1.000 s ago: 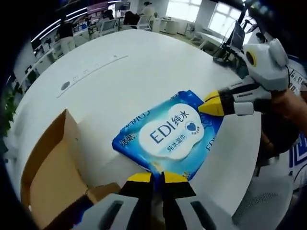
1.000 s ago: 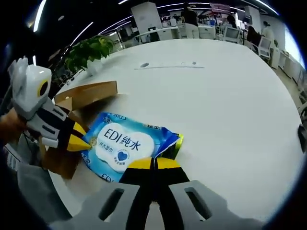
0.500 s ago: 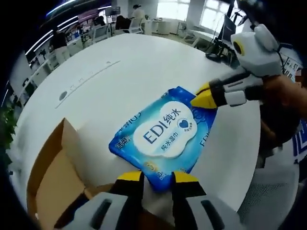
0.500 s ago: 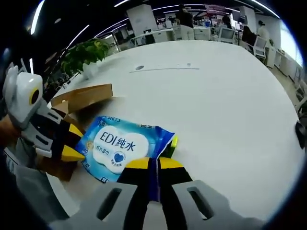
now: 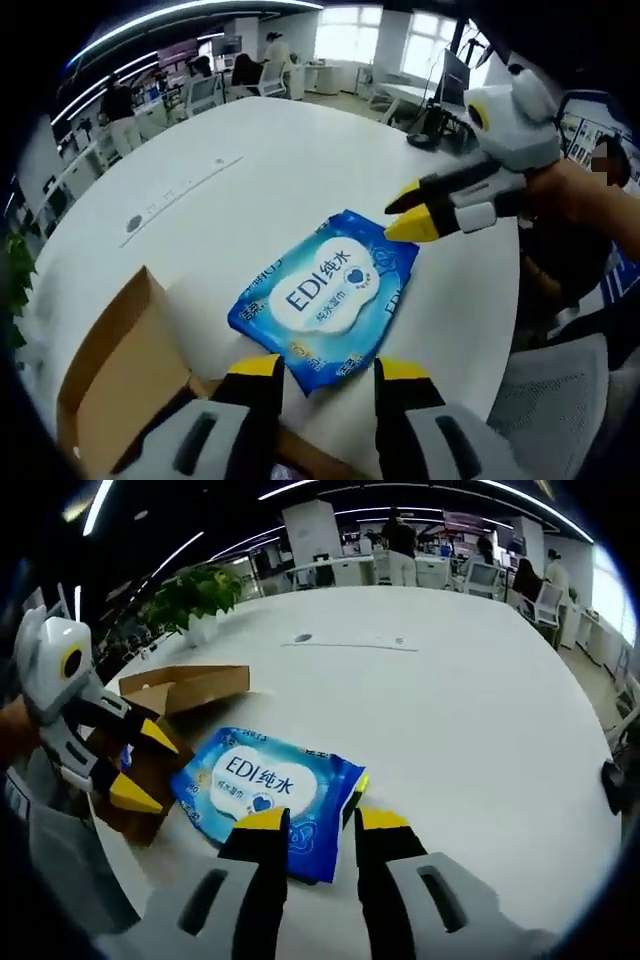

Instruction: Operate the shoe box by opening the lid, removing the specified soft item, and placing it in the target area until the item is outside and the box remains undamaged.

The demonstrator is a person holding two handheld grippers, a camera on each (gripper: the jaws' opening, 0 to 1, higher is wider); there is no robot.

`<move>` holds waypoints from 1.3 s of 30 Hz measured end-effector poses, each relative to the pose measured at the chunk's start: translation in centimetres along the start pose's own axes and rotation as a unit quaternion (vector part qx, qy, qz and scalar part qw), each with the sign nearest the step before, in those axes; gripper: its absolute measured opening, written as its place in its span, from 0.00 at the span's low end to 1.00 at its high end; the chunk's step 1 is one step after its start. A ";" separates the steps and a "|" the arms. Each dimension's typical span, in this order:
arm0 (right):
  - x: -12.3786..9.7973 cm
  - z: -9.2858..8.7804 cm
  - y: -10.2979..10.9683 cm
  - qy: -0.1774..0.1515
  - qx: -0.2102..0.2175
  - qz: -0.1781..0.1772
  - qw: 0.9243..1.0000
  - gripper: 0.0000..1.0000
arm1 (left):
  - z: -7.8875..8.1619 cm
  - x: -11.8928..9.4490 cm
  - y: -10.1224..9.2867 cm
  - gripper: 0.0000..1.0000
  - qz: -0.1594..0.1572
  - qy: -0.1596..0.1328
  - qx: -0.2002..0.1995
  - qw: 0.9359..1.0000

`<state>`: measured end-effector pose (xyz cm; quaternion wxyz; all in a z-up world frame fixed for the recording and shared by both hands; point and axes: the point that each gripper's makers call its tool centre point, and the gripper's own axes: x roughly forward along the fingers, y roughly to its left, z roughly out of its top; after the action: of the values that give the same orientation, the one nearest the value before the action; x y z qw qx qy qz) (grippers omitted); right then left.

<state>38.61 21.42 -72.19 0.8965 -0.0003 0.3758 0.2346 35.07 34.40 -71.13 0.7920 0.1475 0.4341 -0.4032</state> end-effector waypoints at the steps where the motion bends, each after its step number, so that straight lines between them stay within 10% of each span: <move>1: -0.1 0.0 0.0 0.000 -0.001 0.000 1.000 0.25 | 0.0 -0.1 0.0 0.41 -0.001 -0.001 0.000 1.000; 39: -4.8 5.2 7.9 -0.039 -0.125 0.065 0.989 0.51 | -5.0 -12.0 5.0 0.80 0.032 -0.087 -0.072 0.993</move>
<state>35.88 27.41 -63.85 0.8863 -0.0786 0.3074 0.3374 32.50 46.64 -64.90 0.8478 0.0679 0.3863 -0.3571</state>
